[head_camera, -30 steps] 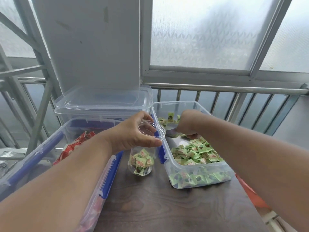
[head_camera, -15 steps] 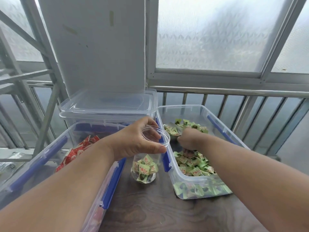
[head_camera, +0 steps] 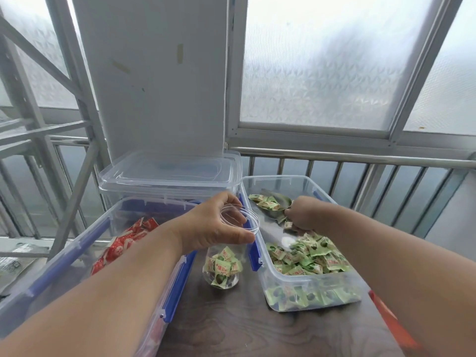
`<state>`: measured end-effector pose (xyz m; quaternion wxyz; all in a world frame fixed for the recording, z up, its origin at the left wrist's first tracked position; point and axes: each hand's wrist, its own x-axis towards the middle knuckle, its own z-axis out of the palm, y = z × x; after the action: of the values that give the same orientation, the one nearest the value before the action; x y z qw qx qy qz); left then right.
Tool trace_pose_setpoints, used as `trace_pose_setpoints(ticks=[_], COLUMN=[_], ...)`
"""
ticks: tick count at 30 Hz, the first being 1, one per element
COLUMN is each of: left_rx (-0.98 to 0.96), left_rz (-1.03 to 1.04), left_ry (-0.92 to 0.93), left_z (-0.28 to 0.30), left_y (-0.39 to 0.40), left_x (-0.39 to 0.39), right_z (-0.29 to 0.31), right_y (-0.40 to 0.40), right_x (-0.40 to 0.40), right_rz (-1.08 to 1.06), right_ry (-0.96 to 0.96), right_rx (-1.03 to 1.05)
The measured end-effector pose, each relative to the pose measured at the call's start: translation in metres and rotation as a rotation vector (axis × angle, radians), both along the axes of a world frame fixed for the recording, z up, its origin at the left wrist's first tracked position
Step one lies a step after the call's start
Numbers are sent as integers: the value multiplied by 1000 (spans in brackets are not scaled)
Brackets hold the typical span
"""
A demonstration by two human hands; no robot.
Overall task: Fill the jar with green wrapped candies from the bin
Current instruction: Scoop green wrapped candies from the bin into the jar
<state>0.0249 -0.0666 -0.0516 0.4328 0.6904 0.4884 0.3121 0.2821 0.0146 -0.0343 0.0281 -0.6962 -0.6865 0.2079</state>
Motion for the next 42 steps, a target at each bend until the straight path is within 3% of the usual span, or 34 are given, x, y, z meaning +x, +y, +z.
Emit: trace_pose_setpoints(ticks=[8, 17, 23, 28, 33, 38, 42], left_rx=[16, 48, 34, 17, -3, -5, 14], left_rz=[82, 147, 76, 97, 80, 103, 103], left_ry=[-1, -24, -69, -72, -88, -88, -73], left_z=[0, 2, 3, 3, 4, 4, 0], left_y=[-2, -6, -9, -9, -8, -8, -5], left_x=[2, 3, 4, 4, 4, 4, 2], right_z=[35, 59, 75, 89, 98, 92, 83], right_y=[-27, -47, -52, -61, -69, -67, -59], right_x=[25, 25, 15, 3, -3, -2, 10], right_rz=[10, 92, 230, 387, 515, 472, 244], right_ry=[39, 320, 132, -137, -218, -238, -55], right_rx=[201, 272, 501, 736, 936, 962, 794])
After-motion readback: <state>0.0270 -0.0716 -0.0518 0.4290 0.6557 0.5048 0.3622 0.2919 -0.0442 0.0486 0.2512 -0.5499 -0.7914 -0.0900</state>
